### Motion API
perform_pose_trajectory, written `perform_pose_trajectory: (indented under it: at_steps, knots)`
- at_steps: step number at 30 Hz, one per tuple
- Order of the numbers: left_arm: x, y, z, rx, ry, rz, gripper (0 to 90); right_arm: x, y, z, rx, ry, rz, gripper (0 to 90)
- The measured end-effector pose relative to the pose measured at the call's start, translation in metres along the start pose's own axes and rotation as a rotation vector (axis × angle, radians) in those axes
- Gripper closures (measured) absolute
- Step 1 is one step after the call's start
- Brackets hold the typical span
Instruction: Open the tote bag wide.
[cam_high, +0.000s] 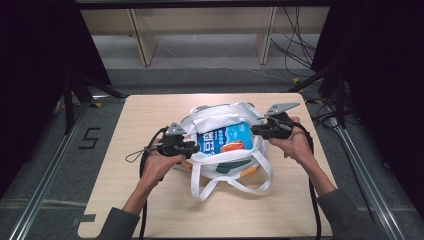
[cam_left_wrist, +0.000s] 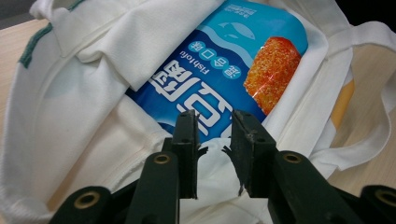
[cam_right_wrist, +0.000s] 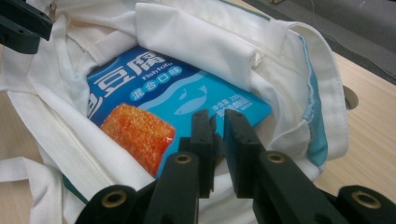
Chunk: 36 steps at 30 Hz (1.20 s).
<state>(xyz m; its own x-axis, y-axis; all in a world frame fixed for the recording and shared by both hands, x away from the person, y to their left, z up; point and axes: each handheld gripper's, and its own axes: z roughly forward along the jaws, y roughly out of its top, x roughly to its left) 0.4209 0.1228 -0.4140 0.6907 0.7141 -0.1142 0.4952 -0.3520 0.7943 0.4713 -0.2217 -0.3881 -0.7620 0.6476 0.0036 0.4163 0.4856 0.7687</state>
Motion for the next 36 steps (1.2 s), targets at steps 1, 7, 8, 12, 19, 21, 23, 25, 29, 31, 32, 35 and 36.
perform_pose_trajectory:
  at_steps: [1,7,8,12,19,21,23,25,29,31,32,35,36]
  knots:
    - [0.001,0.0,-0.001,-0.006,0.003,0.001,68.5,0.001,0.0,-0.002,0.007,-0.008,0.009,81.1]
    - [-0.001,-0.002,-0.002,-0.013,0.012,-0.007,64.5,0.0,-0.001,-0.004,-0.009,-0.022,0.004,78.0]
    - [-0.002,-0.002,-0.003,-0.013,0.01,-0.003,63.3,0.001,-0.001,-0.004,-0.003,-0.015,0.011,77.2]
    - [-0.004,-0.002,-0.006,-0.042,0.003,-0.014,57.9,0.0,0.0,-0.007,-0.002,-0.004,-0.001,71.6]
    - [-0.009,-0.003,-0.011,-0.057,-0.015,-0.02,50.0,0.001,-0.005,-0.014,-0.036,-0.031,0.011,62.2]
    - [-0.009,-0.004,-0.013,-0.067,-0.02,-0.019,48.3,0.003,-0.007,-0.018,-0.029,-0.027,0.036,60.5]
    - [-0.009,-0.007,-0.015,-0.07,-0.009,-0.03,45.0,0.002,-0.009,-0.021,-0.022,-0.03,0.02,57.9]
    - [-0.01,-0.01,-0.018,-0.097,-0.009,-0.047,42.5,0.002,-0.011,-0.024,-0.032,-0.035,0.021,55.2]
    - [-0.012,-0.014,-0.022,-0.112,-0.015,-0.05,40.4,0.002,-0.017,-0.03,-0.061,-0.048,0.011,53.0]
    - [-0.013,-0.017,-0.025,-0.115,-0.014,-0.034,39.7,0.003,-0.019,-0.032,-0.069,-0.043,0.014,52.2]
    - [-0.014,-0.017,-0.025,-0.107,-0.013,-0.04,39.2,0.003,-0.019,-0.033,-0.069,-0.039,0.017,51.7]
    - [-0.014,-0.019,-0.026,-0.107,-0.008,-0.047,37.5,0.005,-0.022,-0.037,-0.063,-0.041,0.029,50.6]
    - [-0.015,-0.02,-0.026,-0.11,-0.005,-0.046,37.1,0.005,-0.022,-0.038,-0.077,-0.052,0.022,50.5]
